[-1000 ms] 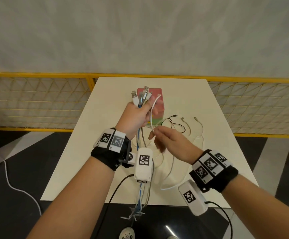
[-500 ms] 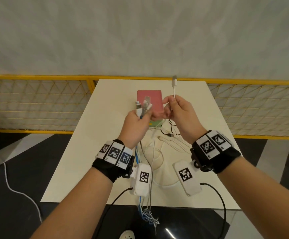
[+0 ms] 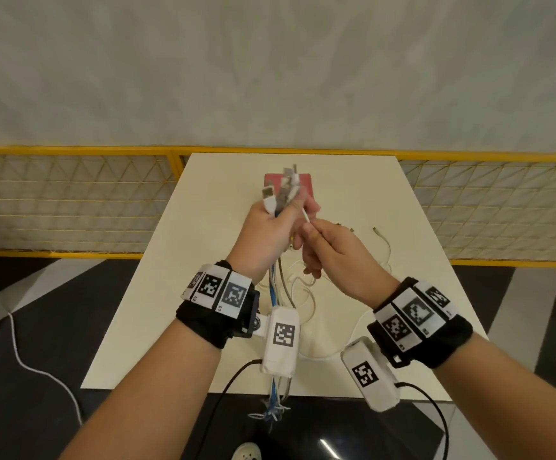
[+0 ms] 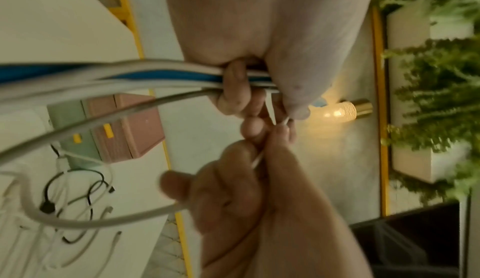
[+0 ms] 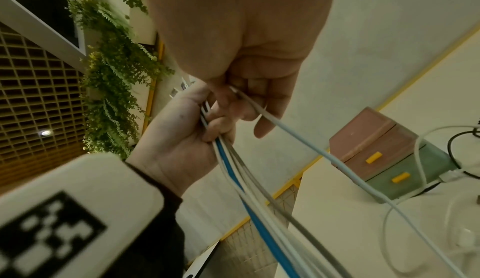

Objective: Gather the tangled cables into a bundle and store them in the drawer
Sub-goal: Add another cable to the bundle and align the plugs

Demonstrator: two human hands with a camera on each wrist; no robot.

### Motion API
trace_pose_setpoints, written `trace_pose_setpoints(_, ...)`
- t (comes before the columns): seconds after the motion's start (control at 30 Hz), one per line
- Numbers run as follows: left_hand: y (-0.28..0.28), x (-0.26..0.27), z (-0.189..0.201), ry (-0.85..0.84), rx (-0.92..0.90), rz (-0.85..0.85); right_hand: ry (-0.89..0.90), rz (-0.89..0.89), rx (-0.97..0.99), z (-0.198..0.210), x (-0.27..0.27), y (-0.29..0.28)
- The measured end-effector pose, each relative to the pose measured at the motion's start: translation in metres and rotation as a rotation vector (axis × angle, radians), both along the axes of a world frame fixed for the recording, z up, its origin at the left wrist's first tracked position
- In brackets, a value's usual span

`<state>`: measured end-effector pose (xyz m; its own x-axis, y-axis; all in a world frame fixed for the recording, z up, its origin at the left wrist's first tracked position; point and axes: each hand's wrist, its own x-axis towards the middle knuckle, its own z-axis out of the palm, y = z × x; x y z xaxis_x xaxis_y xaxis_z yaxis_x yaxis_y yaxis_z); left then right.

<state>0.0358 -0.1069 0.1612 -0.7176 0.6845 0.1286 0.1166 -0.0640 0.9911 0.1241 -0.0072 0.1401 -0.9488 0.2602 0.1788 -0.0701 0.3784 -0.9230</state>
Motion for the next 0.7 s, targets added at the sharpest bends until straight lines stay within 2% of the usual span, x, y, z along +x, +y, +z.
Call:
trace_pose_setpoints(0.17, 0.003, -0.003, 0.007, -0.047, 0.061, 0.068, -0.091, 0.125, 0.064, 0.000, 0.011, -0.002)
trace_pose_setpoints(0.23, 0.000, -0.009, 0.019, -0.233, 0.223, 0.055, -0.120, 0.190, 0.148, -0.002, 0.017, 0.005)
trace_pose_setpoints(0.3, -0.009, -0.021, 0.035, -0.341, 0.350, 0.052, -0.148, 0.179, 0.233, -0.008, 0.023, 0.022)
trace_pose_setpoints(0.37, -0.022, -0.032, 0.048, -0.298, 0.372, 0.100, -0.200, 0.131, 0.305, -0.015, 0.029, 0.043)
trace_pose_setpoints(0.53, -0.045, -0.033, 0.058, 0.003, 0.205, 0.125, -0.333, -0.011, 0.338, -0.017, 0.038, 0.074)
trace_pose_setpoints(0.7, -0.030, -0.002, 0.049, 0.149, -0.187, -0.030, -0.154, -0.038, 0.474, 0.015, 0.030, 0.058)
